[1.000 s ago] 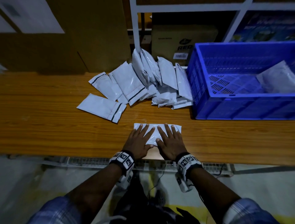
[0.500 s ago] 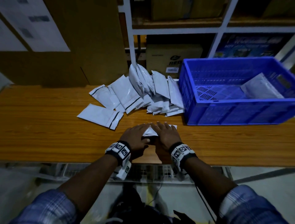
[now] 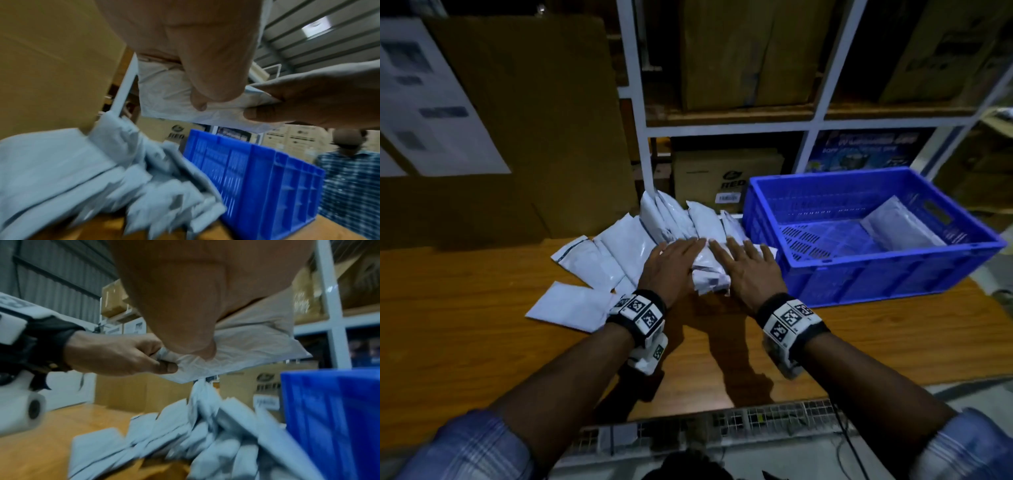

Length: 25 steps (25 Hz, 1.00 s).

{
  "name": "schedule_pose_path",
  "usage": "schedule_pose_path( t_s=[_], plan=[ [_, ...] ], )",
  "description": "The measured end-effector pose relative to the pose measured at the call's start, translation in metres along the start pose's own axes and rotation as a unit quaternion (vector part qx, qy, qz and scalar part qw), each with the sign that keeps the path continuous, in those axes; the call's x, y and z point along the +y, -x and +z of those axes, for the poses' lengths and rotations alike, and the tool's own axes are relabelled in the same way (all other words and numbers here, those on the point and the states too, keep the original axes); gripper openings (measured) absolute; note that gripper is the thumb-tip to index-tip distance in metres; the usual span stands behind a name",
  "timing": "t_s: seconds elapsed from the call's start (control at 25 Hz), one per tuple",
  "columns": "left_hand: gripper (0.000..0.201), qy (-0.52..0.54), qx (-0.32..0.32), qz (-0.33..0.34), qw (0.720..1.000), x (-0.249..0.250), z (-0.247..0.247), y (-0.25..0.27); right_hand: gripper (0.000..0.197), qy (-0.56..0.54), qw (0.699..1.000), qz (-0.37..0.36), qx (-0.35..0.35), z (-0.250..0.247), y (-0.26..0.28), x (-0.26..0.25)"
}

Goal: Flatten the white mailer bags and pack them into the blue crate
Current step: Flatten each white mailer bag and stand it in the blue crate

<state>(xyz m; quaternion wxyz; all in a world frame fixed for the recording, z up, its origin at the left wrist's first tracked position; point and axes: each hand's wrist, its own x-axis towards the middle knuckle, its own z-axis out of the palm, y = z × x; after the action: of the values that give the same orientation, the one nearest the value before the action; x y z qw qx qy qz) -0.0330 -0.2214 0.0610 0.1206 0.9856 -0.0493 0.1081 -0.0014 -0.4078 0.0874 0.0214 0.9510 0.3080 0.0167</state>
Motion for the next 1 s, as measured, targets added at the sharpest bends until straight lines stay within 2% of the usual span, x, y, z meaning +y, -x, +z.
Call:
schedule_pose_path(
  t_s=[0.12,0.24,0.4,0.52,0.72,0.88,1.0],
  plan=[
    [0.074,-0.008,0.015,0.047,0.999,0.010,-0.016,-0.048,0.079,0.004,0.999,0.037,0.023,-0.022,-0.014,0.027],
    [0.071,-0.035,0.036,0.112,0.992,0.034,-0.028,-0.099,0.076,-0.006,0.996,0.082,0.038,-0.045,-0.019,0.064],
    [0.062,-0.067,0.023,0.192,0.979,0.088,-0.034,-0.173,0.085,-0.052,0.989,0.139,-0.010,-0.061,-0.020,0.134],
    [0.057,-0.086,0.014,0.226,0.970,0.139,-0.025,-0.226,0.081,-0.106,0.982,0.150,-0.035,-0.061,-0.023,0.203],
    [0.033,-0.083,-0.039,0.262,0.961,0.224,0.015,-0.316,0.066,-0.155,0.966,0.194,-0.075,-0.054,-0.032,0.316],
    [0.032,-0.085,-0.085,0.271,0.955,0.285,0.060,-0.381,0.054,-0.173,0.953,0.228,-0.099,-0.040,-0.042,0.395],
    [0.037,-0.097,-0.115,0.276,0.949,0.315,0.097,-0.414,0.058,-0.169,0.950,0.221,-0.144,-0.028,-0.050,0.437]
  ],
)
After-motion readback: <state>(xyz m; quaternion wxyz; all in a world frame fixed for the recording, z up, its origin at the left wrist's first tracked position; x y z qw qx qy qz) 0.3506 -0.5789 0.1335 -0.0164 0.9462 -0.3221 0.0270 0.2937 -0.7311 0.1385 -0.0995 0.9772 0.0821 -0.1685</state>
